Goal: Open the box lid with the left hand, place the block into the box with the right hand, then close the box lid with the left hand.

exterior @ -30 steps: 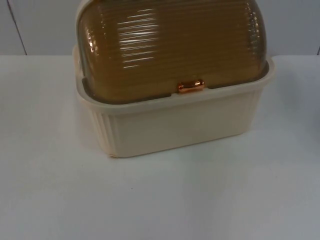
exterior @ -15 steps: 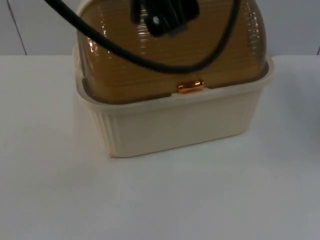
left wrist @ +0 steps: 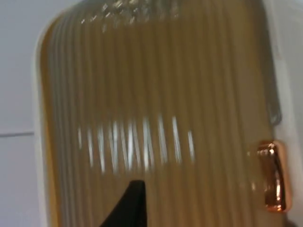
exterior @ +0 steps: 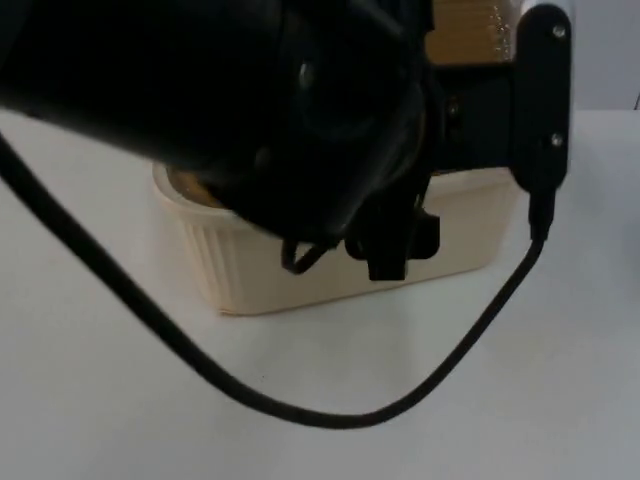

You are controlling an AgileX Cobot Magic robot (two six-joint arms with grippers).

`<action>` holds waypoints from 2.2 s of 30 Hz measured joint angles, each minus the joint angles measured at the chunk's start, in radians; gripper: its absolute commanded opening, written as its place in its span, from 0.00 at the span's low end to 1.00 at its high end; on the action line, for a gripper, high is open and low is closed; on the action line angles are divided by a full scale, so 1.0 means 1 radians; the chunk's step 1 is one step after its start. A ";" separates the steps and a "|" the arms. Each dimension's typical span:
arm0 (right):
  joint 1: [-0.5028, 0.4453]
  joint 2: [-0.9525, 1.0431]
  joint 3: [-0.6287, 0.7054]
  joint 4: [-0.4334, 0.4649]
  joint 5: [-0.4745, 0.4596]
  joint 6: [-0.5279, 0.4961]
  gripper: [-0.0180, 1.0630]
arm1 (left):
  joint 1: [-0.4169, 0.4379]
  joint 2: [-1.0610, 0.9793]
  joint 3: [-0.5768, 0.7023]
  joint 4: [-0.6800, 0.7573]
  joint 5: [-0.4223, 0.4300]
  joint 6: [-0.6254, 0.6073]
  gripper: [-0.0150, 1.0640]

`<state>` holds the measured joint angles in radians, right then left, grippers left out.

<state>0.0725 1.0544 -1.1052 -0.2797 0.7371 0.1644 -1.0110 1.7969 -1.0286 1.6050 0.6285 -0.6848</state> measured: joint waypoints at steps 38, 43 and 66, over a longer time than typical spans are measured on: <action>0.000 0.000 0.000 -0.001 -0.021 0.000 0.99 | 0.069 0.090 0.008 0.135 -0.123 -0.269 0.01; 0.000 0.000 0.000 -0.001 -0.021 0.000 0.99 | 0.086 0.090 -0.016 0.137 -0.271 -0.277 0.01; 0.000 0.000 0.000 -0.002 -0.021 0.012 0.99 | 0.182 0.090 -0.018 0.139 -0.336 -0.277 0.01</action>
<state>0.0725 1.0544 -1.1052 -0.2822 0.7157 0.1760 -0.8287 1.8867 -1.0465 1.7441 0.2929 -0.9615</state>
